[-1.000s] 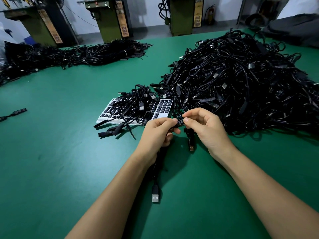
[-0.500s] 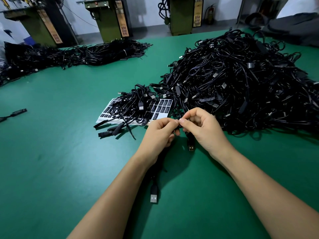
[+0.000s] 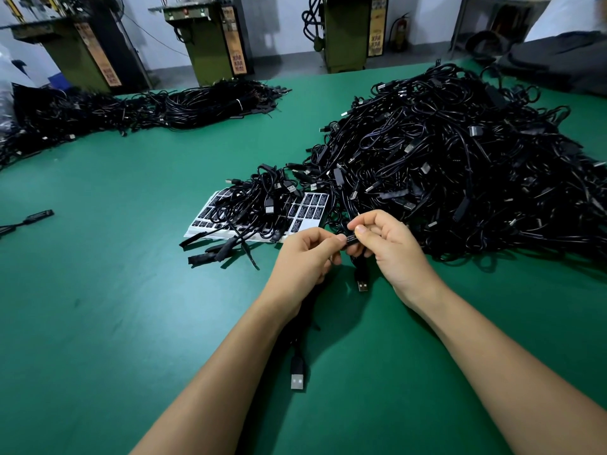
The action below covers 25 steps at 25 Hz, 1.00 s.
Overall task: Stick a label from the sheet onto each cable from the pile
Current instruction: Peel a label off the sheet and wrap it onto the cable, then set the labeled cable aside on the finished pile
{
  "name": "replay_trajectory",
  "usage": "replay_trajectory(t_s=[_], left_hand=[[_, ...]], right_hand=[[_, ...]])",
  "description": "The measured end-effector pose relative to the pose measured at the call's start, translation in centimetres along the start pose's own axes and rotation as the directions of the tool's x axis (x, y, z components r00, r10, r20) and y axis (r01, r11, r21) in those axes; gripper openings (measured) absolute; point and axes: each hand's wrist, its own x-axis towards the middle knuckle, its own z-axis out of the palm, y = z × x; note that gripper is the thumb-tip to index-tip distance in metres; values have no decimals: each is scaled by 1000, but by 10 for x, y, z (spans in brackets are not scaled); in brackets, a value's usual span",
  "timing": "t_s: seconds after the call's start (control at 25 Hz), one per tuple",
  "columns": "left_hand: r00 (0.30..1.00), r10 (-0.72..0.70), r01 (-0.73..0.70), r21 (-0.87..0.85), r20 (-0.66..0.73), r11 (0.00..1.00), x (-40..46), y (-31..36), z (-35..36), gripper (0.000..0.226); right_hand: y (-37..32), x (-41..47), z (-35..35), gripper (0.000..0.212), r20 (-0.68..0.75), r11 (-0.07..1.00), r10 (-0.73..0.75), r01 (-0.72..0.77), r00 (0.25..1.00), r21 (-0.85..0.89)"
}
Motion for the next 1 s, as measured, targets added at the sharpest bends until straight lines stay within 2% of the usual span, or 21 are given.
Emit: replay_trajectory(t_s=[0.24,0.52,0.6,0.68,0.8,0.88,0.96,1.0], left_hand=[[999,-38,38,-38,-1,999,0,4,1,25],[995,-26,39,-141,95,989,-9,7,-6,10],[1000,-17,19,-164,15,986,-11,16,-15,10],[990,47,-73,-197,-132,978,-9,34,-35,11],[931,108,-179,-178,-348,968,14,73,-86,9],[889,58,-173,-217,-454,961,40,98,-122,7],[834,-79,-159,-375,-546,913,67,114,-151,10],[805,-182,-152,-493,-564,857,77,117,-163,14]], right_hand=[[1,1,1,23,-21,1000,23,-23,1000,-9],[4,6,1,22,-219,999,42,-42,975,2],[4,7,1,25,-225,999,54,-54,973,5],[4,7,1,29,-226,998,60,-61,972,0],[5,8,1,29,-228,998,60,-62,972,0],[4,8,2,28,-216,998,62,-65,974,-6],[4,7,2,27,-209,997,70,-72,975,-4],[4,7,2,26,-208,997,72,-73,975,-1]])
